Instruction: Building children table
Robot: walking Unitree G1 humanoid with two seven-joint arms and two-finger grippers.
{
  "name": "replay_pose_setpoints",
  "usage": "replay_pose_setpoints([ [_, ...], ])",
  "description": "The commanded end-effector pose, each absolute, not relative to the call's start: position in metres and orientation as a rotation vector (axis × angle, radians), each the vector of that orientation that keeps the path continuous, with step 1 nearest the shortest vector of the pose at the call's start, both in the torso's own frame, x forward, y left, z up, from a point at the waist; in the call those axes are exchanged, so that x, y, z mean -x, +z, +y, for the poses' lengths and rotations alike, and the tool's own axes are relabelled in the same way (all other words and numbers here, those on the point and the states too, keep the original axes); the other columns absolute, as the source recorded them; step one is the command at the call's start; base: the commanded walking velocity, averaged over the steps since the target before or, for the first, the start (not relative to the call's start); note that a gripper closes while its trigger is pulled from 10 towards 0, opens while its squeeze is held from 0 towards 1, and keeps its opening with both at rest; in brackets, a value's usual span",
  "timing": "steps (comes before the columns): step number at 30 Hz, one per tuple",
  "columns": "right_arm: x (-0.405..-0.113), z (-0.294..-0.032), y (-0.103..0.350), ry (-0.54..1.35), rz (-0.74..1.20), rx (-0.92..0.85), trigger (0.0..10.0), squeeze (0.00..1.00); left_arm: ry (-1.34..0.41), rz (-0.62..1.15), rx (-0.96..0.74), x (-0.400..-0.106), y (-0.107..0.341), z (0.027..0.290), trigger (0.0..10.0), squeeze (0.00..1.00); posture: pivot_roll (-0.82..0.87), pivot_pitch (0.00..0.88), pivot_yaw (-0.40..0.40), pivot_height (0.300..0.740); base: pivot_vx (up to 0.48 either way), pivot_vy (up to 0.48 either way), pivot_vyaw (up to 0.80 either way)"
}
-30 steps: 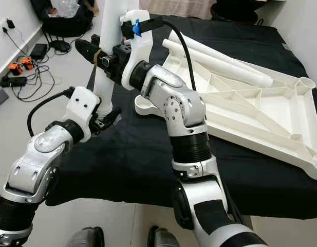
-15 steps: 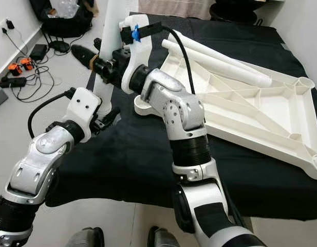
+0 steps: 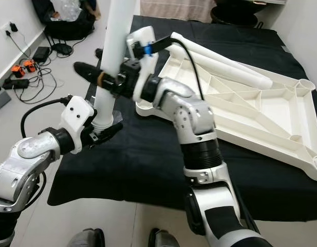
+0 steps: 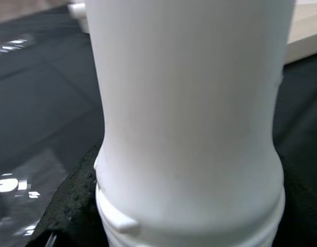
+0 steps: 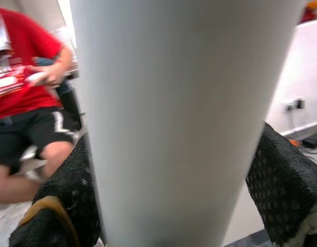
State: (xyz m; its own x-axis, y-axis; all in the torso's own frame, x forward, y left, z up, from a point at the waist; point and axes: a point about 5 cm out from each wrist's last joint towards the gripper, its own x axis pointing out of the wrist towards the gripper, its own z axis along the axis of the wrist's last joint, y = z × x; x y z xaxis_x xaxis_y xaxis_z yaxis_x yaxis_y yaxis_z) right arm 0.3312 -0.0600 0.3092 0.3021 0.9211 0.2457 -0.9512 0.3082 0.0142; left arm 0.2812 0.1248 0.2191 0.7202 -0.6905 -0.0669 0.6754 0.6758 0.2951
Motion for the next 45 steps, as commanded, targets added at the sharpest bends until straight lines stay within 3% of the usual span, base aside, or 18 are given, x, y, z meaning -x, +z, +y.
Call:
replay_pose_setpoints([
  [1,-0.329,-0.064,0.31,1.322,-0.2,-0.181,10.0,0.0,-0.798,-0.036,-0.309,-0.275,0.217,0.128,10.0,0.0,0.09,0.129,-0.065,0.74,0.0,0.0,0.0],
  [14,-0.315,-0.079,0.301,1.553,-0.152,-0.213,10.0,0.0,-0.851,0.003,-0.31,-0.264,0.21,0.129,10.0,0.0,0.1,0.14,-0.056,0.74,0.0,0.0,0.0],
  [18,-0.313,-0.076,0.296,1.608,-0.129,-0.226,10.0,0.0,-0.909,0.001,-0.199,-0.264,0.217,0.121,10.0,0.0,0.1,0.145,-0.051,0.74,0.0,0.0,0.0],
  [26,-0.311,-0.07,0.292,1.635,-0.116,-0.219,10.0,0.0,-0.984,0.024,-0.102,-0.261,0.217,0.114,10.0,0.0,0.1,0.145,-0.051,0.74,0.0,0.0,0.0],
  [45,-0.313,-0.06,0.286,1.608,-0.086,-0.195,10.0,0.0,-1.149,0.188,-0.135,-0.241,0.195,0.121,10.0,0.0,0.1,0.156,-0.043,0.74,0.0,0.0,0.0],
])
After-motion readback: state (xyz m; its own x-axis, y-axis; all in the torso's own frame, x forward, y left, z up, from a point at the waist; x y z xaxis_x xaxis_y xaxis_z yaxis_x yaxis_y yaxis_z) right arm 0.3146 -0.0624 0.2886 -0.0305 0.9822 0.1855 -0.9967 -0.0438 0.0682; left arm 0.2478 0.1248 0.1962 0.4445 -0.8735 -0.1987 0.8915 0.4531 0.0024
